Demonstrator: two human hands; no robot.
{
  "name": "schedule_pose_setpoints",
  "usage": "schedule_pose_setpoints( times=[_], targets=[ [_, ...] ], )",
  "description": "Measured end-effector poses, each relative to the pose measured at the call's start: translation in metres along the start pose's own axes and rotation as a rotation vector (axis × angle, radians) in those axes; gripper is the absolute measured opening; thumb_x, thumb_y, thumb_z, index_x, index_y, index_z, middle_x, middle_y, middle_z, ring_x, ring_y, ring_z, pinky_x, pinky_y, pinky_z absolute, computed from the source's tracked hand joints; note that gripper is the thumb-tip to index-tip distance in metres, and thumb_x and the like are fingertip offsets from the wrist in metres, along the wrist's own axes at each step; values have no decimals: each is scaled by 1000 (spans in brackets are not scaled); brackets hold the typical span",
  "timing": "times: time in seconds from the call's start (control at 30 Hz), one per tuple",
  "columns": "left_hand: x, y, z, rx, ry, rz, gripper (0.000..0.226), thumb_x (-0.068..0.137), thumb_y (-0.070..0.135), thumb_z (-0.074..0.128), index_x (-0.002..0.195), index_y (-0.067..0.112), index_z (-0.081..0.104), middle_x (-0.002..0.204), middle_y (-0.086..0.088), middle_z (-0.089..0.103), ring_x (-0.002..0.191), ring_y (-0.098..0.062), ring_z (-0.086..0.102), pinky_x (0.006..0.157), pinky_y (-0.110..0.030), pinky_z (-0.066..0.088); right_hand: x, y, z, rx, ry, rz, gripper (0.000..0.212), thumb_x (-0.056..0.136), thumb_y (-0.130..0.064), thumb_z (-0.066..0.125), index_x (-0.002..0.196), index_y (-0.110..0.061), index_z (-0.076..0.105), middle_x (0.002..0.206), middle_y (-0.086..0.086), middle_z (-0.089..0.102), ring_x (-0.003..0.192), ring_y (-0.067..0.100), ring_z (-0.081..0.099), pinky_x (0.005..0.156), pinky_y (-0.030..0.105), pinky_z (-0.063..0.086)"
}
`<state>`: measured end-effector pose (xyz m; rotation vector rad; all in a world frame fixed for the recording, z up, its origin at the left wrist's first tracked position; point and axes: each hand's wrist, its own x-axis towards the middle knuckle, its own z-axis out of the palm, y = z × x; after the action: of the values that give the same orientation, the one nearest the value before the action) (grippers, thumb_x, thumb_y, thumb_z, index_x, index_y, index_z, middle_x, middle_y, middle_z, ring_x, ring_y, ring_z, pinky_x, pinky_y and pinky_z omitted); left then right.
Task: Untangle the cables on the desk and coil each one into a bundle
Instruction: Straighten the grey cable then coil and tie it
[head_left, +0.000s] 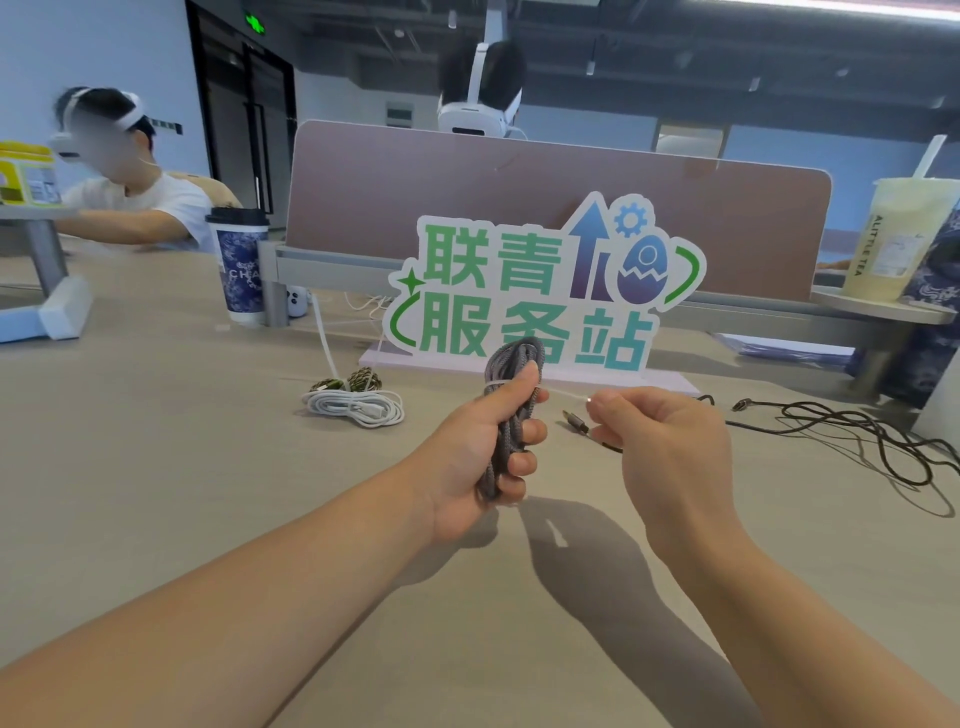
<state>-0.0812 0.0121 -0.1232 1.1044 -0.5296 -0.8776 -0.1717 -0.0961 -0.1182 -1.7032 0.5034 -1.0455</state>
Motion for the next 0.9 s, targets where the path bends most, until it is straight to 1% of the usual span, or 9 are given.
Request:
schedule_pose_setpoints(
  times=[0.1,0.2,0.33,0.5,0.57,0.63,0.73,0.83,0.9],
  targets=[
    [2,8,-5,-55,-24,43,33,74,53,59,88,25,50,56,8,41,39,-5,34,38,-15,21,4,3,-3,-144,17,14,22,83,-16,62,64,-5,66,56,3,60,58,17,55,55,26,39],
    [2,13,-10,-48,-49,84,39,72,52,58,97,23,53,57,8,40,39,-5,33,39,-15,20,13,7,-6,-213,69,30,22,81,-14,59,65,0,64,59,13,62,69,32,63,58,28,41],
    [2,8,-10,-88,-100,88,34,73,47,60,97,24,53,56,8,38,39,-6,33,40,-16,21,12,3,-7,-193,59,58,21,84,-13,56,65,-9,64,62,5,62,58,20,64,49,20,43],
    [1,5,-15,-130,-147,61,33,75,48,58,97,24,55,58,7,38,41,-6,34,42,-17,22,5,-6,1,777,-127,536,16,91,-11,53,78,-3,56,65,8,55,46,14,47,51,25,54],
    [1,3,-14,-107,-163,41,34,75,49,57,98,24,55,58,7,39,42,-6,35,42,-17,23,3,-8,3,959,-222,662,20,92,-20,53,83,-2,55,63,9,54,49,15,49,50,25,55],
    [1,-1,-12,-86,-191,19,36,74,49,59,97,22,56,59,7,40,42,-6,37,42,-17,25,1,-4,6,895,-328,661,25,94,-27,51,91,-3,57,62,7,55,48,15,51,50,24,54],
    [0,-7,-14,-99,-368,-52,42,75,52,66,96,17,57,64,6,47,47,-7,44,43,-16,32,-2,6,13,527,-425,494,26,98,-26,43,89,-10,61,59,4,55,53,21,49,58,32,49],
    [-2,-6,-18,-145,-600,-122,38,73,50,71,97,21,65,68,5,53,53,-9,51,49,-19,39,-4,10,12,12,-329,190,32,96,-23,48,70,-9,60,53,2,50,52,17,44,55,31,40],
    [-2,-4,-16,-136,-650,-138,33,73,50,71,93,24,65,65,6,52,52,-9,51,50,-20,38,1,10,9,-103,-244,101,39,95,-26,51,62,-8,59,49,1,48,48,15,42,54,29,36]
  ],
)
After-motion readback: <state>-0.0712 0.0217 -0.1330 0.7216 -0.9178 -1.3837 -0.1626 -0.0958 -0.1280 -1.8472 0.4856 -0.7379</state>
